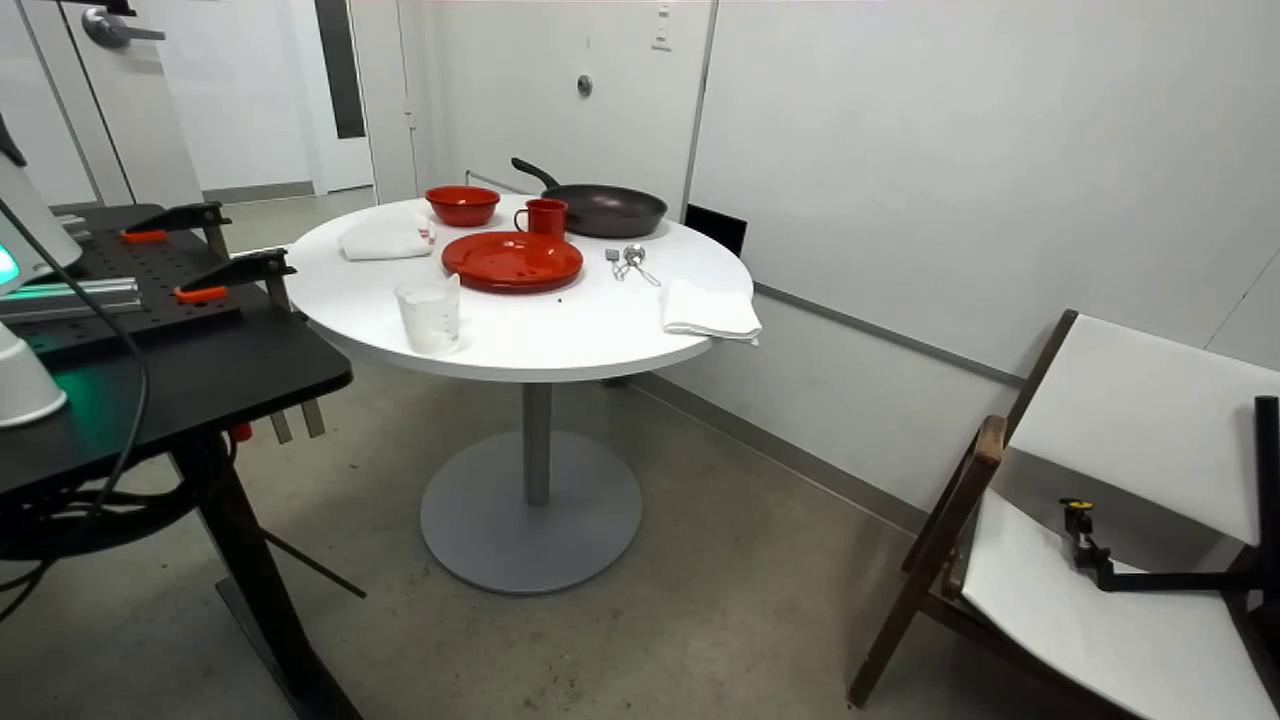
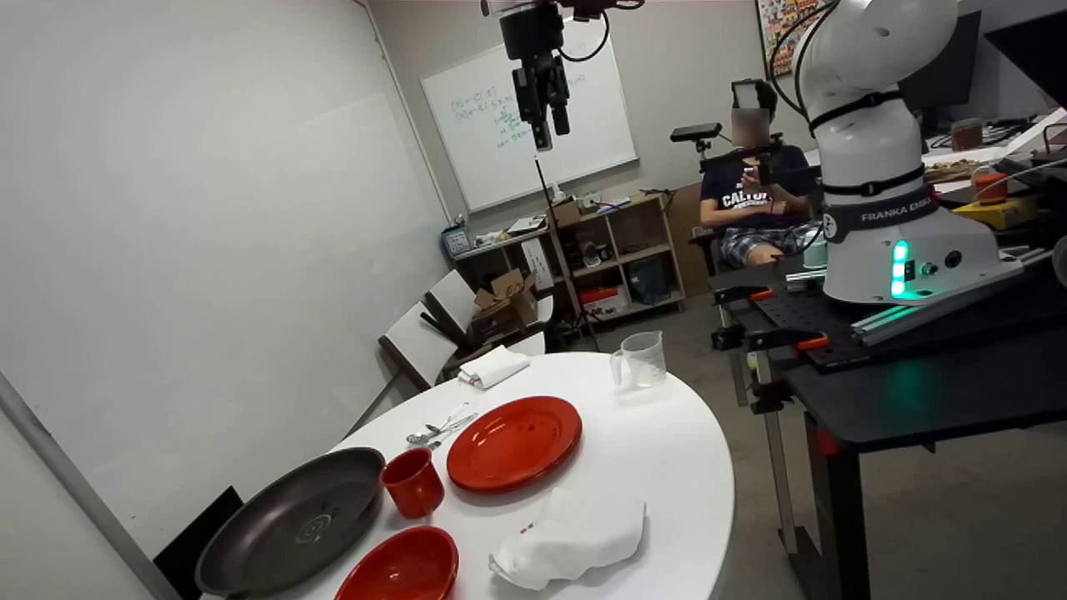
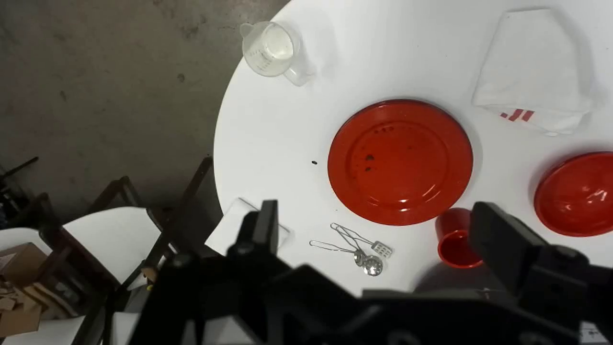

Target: Use the white towel on the left to wipe the red plate, place the towel back on the left side of the table

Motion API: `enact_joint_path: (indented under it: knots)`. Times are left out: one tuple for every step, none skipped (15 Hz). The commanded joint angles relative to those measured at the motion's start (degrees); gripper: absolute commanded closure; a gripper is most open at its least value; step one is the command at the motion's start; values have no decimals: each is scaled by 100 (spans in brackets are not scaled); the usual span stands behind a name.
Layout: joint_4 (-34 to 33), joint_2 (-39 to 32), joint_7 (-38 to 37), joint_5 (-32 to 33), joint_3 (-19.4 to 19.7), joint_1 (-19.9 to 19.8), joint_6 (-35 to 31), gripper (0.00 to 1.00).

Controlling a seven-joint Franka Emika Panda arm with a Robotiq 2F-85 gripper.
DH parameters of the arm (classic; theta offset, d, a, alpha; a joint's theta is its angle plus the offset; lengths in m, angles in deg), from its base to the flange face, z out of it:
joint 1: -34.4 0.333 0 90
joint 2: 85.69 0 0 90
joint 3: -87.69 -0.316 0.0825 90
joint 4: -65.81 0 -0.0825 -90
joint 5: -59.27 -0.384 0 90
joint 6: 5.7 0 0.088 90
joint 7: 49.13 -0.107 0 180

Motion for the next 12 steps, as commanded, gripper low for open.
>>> enact_joint_path:
  knots:
    - [-30, -15, -237, 591, -11, -95, -31, 0]
    - [-70, -72, -211, 799, 2, -132, 47, 0]
    - [-81, -117, -249, 965, -6, -152, 66, 0]
    - [-77, -191, -123, 999, 32, -77, 34, 0]
    - [-78, -287, -19, 959, 63, 16, 8, 0]
    - [-84, -414, 63, 864, 67, 120, -14, 0]
    - [-83, -512, 120, 760, 80, 213, -75, 0]
    - [-99, -649, 150, 602, 97, 329, -159, 0]
    - [-126, -787, 132, 475, 99, 418, -223, 0]
    - [-156, -964, 88, 383, 88, 492, -348, 0]
    - [-203, -1128, 133, 283, 95, 570, -389, 0]
    - [-264, -1341, 137, 235, 76, 625, -468, 0]
